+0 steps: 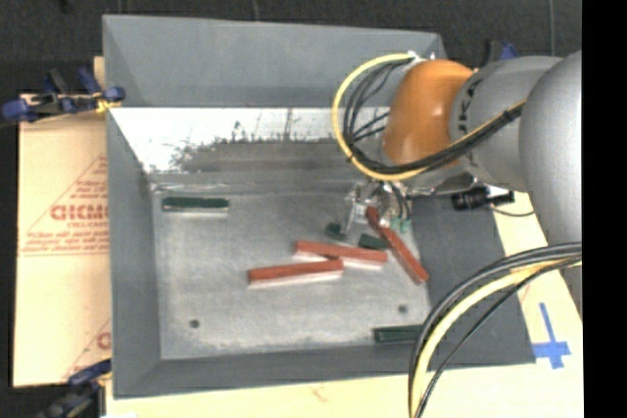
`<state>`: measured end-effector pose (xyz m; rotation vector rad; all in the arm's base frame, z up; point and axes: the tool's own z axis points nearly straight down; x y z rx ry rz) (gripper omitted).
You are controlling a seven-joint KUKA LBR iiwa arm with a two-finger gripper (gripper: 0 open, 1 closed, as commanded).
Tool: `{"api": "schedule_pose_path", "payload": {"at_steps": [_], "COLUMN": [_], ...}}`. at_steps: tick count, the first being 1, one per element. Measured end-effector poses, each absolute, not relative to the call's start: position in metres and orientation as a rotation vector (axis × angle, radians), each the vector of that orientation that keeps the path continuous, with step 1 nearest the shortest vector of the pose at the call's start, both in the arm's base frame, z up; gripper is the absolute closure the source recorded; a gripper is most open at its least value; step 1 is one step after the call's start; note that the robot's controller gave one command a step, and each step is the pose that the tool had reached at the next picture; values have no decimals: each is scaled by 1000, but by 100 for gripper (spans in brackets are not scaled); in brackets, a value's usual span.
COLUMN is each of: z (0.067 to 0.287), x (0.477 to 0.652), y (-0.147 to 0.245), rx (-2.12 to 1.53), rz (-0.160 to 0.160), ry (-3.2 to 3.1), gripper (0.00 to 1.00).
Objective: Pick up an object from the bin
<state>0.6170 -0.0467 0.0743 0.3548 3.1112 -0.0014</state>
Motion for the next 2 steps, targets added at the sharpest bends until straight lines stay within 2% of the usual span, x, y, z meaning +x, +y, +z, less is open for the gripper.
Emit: {"api": "schedule_pose_path", "payload": {"at_steps": [1, 2], "z": [204, 204], "x": [617, 616], "y": [-39, -39], "rx": [365, 362], "rz": [0, -2], "ry": [3115, 3116], "gripper": [100, 0]}}
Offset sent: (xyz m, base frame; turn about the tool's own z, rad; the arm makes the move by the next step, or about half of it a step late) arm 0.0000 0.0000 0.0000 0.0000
